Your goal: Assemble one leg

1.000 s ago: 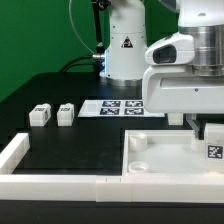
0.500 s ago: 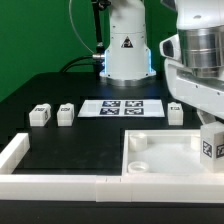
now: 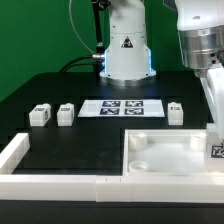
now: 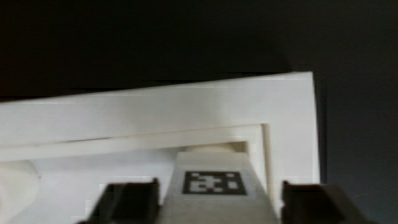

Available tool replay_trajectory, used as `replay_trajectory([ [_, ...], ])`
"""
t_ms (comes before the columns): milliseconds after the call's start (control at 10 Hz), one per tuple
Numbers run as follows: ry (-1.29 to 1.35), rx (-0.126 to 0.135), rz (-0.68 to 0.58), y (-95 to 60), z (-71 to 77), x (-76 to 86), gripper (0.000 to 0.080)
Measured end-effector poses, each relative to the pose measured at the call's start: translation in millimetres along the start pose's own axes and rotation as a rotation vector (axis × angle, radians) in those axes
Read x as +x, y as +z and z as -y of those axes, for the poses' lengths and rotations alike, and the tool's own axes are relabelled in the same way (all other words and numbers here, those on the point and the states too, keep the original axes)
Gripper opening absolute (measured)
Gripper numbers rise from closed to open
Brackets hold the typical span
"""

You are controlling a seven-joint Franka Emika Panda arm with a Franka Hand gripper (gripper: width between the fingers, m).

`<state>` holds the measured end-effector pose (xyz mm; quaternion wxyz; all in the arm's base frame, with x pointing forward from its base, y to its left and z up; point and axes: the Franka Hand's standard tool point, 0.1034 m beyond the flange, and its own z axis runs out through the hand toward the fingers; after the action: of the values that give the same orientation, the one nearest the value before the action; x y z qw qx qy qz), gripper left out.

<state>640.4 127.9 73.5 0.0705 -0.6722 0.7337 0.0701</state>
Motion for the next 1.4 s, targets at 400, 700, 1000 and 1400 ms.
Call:
replay_trajectory([
  [400,-0.658,-0.090,-0.029,8.9,-19.1,0.3,0.0643],
  [700,-0.912,-0.084,-0.020,8.0,-16.5,1.7,0.0648],
  [1000,-1.348,-0.093,-0.040,2.4,-10.0,11.9,0.0649],
  [1400,-1.455,-0.056,-0.064,2.5,-3.4,12.4,0.0397],
])
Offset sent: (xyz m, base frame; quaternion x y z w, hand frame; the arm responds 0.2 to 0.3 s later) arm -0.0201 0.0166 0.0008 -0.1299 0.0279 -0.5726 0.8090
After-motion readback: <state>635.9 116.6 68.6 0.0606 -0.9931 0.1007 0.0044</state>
